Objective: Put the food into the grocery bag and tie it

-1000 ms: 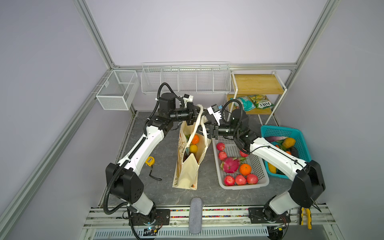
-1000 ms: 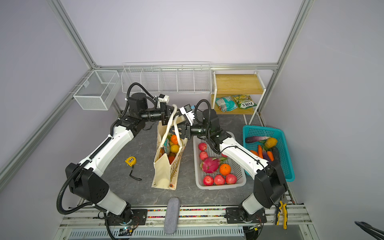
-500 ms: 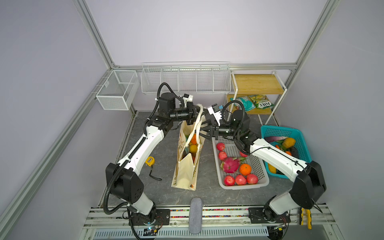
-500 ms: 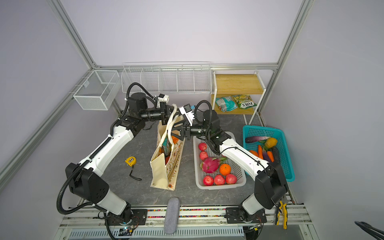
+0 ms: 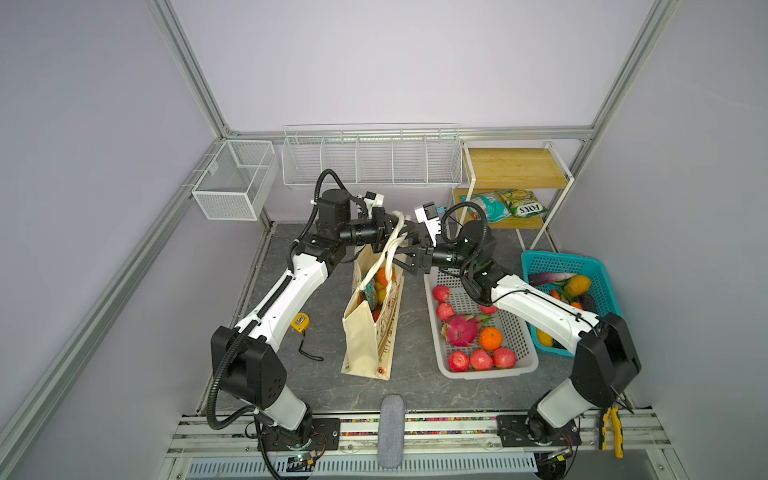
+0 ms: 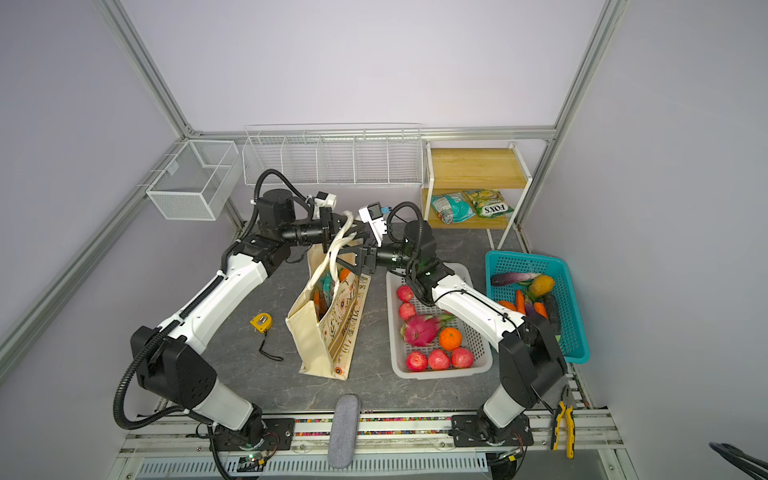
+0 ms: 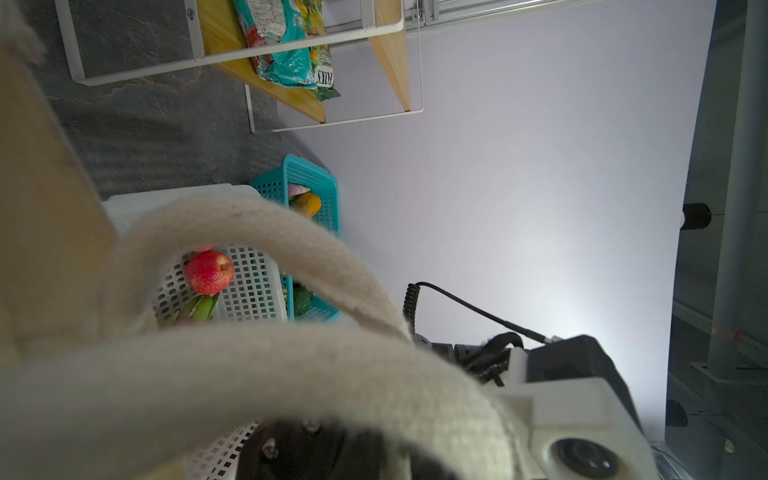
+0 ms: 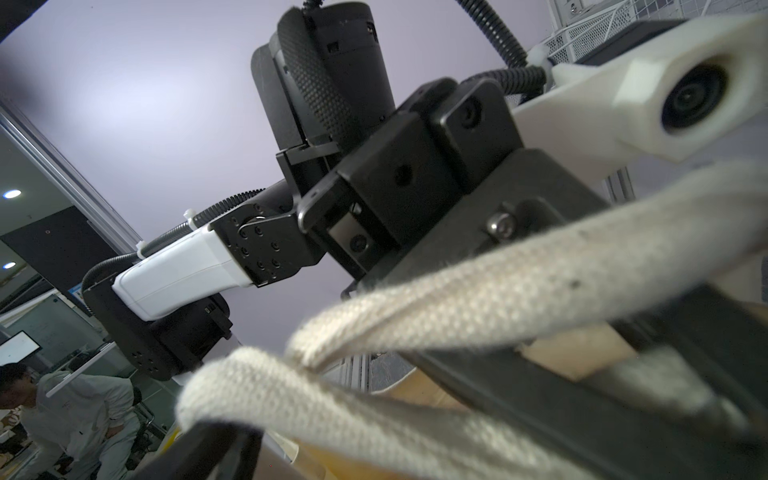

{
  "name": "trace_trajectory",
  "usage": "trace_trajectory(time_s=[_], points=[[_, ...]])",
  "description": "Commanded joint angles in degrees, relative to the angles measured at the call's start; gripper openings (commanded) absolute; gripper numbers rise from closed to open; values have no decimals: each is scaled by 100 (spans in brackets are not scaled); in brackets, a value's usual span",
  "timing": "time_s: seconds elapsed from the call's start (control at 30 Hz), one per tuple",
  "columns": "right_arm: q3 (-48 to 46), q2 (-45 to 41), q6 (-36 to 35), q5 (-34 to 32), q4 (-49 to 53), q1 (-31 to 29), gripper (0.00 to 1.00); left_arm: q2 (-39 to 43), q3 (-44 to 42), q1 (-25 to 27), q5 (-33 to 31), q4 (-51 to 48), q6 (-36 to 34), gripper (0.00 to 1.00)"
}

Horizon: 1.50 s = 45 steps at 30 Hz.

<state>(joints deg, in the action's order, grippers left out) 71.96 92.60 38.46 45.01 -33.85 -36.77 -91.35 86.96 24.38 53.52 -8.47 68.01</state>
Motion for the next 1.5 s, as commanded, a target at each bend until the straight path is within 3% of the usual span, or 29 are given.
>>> trace_trajectory(time_s=[0.0, 0.23, 0.4, 0.63, 0.83, 1.17, 1.3, 1.47], points=[[278, 68, 575, -220, -1160, -32, 94, 68, -127, -9, -226, -287, -219, 0], [413, 206, 917, -419, -1229, -32, 100, 226, -100, -21, -666, -978, -908, 0], [562, 235, 1039, -432, -802, -34, 94, 332, 16, -36, -985, -1509, -1404, 0], [484, 88, 896, -384, -197, -32, 96, 490, 63, -49, -1194, -1693, -1646, 0], [341, 174, 742, -362, -355, -91, 93, 590, 147, -47, -1106, -1618, -1571, 0], [507, 674, 1712, -216, -2165, -145, 78, 914, -213, -61, -773, -427, -746, 0], [503, 766, 1882, -59, -2285, -197, 71, 1059, -473, -91, -815, -249, -780, 0], [342, 839, 1793, 152, -2162, -260, 70, 1215, -719, -196, -860, -41, -810, 0]])
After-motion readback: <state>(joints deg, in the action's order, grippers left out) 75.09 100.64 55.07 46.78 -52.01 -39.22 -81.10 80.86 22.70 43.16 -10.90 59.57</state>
